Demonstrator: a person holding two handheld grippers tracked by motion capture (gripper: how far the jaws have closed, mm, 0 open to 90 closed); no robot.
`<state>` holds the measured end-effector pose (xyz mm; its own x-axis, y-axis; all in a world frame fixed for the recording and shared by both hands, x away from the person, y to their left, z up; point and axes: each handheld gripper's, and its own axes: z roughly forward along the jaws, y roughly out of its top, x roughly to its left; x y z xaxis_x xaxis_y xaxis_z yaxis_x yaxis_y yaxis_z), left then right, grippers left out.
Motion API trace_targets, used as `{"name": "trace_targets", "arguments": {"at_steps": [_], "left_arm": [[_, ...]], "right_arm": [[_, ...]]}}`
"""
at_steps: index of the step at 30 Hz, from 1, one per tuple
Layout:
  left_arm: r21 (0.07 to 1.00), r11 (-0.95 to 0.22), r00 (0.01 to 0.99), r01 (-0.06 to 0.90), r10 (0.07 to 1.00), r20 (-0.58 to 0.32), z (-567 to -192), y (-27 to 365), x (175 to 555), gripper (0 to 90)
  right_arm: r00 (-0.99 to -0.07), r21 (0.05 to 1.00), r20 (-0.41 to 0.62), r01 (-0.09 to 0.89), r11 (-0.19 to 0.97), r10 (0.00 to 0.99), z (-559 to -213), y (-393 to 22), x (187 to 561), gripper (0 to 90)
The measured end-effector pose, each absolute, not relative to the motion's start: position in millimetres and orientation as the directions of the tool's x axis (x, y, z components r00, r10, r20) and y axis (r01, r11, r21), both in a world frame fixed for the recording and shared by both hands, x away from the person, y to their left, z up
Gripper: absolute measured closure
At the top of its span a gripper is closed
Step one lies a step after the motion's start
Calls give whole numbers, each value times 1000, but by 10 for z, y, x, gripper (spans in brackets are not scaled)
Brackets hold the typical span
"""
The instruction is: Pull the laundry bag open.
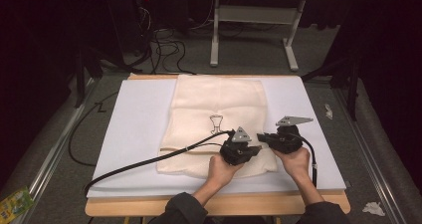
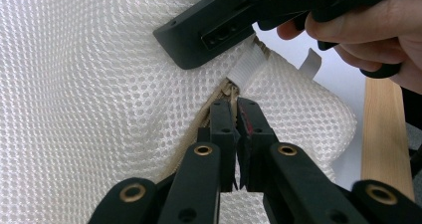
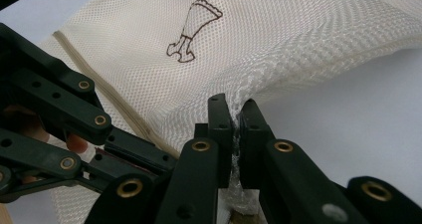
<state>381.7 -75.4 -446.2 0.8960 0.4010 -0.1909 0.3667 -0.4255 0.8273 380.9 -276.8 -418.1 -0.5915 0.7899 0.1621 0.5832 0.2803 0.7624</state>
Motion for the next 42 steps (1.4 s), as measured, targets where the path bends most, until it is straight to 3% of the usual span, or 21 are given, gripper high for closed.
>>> {"name": "trace_targets", "arguments": {"at_steps": [42], "left_arm": [[818,-434,881,377,441,-171,-4396,-549,3825,873]], "right_arm": [[-593,764,161,581,281,789,-4221,-2872,3789,886]]}}
